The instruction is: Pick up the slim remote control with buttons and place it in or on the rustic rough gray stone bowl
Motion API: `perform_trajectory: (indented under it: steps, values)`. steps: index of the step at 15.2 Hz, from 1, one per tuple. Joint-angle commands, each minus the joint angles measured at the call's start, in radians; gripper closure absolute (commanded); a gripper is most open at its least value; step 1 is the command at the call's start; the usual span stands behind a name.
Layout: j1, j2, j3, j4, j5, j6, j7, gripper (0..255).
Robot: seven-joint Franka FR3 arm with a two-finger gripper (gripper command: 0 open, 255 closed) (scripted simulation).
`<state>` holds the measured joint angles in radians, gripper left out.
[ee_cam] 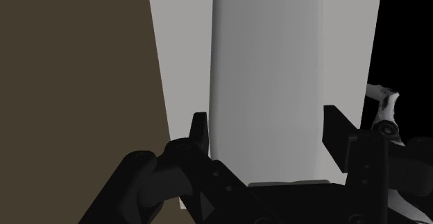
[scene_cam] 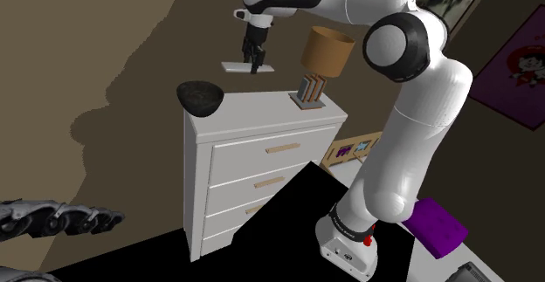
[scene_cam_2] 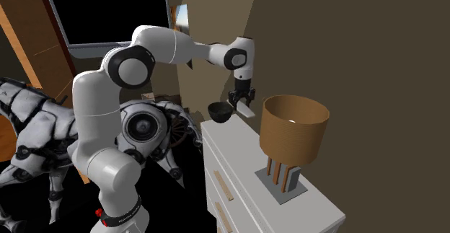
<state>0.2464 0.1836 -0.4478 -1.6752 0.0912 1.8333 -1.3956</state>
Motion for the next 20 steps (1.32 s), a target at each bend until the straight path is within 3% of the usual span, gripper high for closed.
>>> perform_trajectory:
  steps: [1,13,20]
  values:
    - [0.025,0.010,0.017,0.013,0.002,-0.002,0.044,255]
    - [0.162,0.141,0.117,0.202,0.026,-0.057,0.289,255]
    - [0.166,0.147,0.119,0.117,0.030,0.034,0.285,255]
